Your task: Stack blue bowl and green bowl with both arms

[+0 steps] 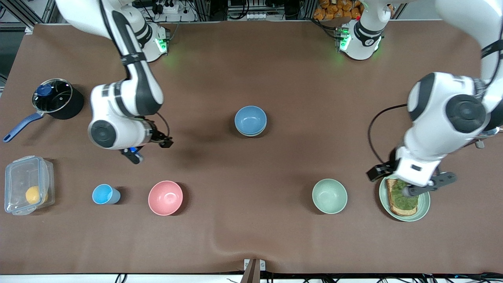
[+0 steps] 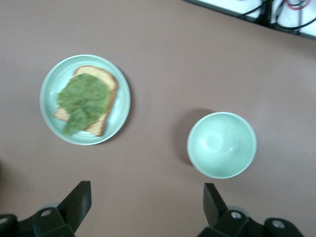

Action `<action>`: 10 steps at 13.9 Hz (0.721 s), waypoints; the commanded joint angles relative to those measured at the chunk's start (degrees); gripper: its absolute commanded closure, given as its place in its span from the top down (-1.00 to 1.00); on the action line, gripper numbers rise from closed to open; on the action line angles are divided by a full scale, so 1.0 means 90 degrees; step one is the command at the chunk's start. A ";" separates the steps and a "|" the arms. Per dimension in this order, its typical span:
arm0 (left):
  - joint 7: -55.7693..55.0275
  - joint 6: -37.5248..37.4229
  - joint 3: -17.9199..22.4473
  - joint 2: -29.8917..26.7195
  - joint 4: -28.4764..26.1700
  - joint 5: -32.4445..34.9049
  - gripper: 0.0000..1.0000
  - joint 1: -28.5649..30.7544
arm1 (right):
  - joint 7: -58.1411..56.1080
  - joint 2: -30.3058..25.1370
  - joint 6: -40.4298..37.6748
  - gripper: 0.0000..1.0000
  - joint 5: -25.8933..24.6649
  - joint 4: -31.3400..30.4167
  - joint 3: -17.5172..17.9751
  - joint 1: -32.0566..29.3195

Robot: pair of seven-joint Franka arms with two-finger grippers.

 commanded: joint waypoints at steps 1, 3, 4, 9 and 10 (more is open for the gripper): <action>0.0215 -0.0851 -0.0079 -0.0633 -0.0329 -0.0530 1.00 0.0109 | -0.0198 -0.0050 -0.0624 1.00 -0.0334 0.0587 0.0035 -0.0329; 0.0556 -0.0972 -0.0011 -0.1314 -0.1086 -0.0854 1.00 0.0022 | -0.0537 -0.0079 -0.0655 1.00 -0.0676 0.0647 0.0045 -0.0495; 0.0819 -0.0923 0.0096 -0.1830 -0.1690 -0.0942 1.00 -0.0094 | -0.0830 -0.0108 -0.0645 1.00 -0.0716 0.0656 0.0054 -0.0679; 0.2158 -0.0962 0.1786 -0.2939 -0.2625 -0.1070 1.00 -0.1199 | -0.2763 -0.0333 -0.0616 1.00 -0.1231 0.0958 0.0317 -0.1910; 0.2169 -0.0962 0.1786 -0.2987 -0.2586 -0.1070 1.00 -0.1180 | -0.2902 -0.0381 -0.0626 1.00 -0.1408 0.1085 0.0569 -0.2182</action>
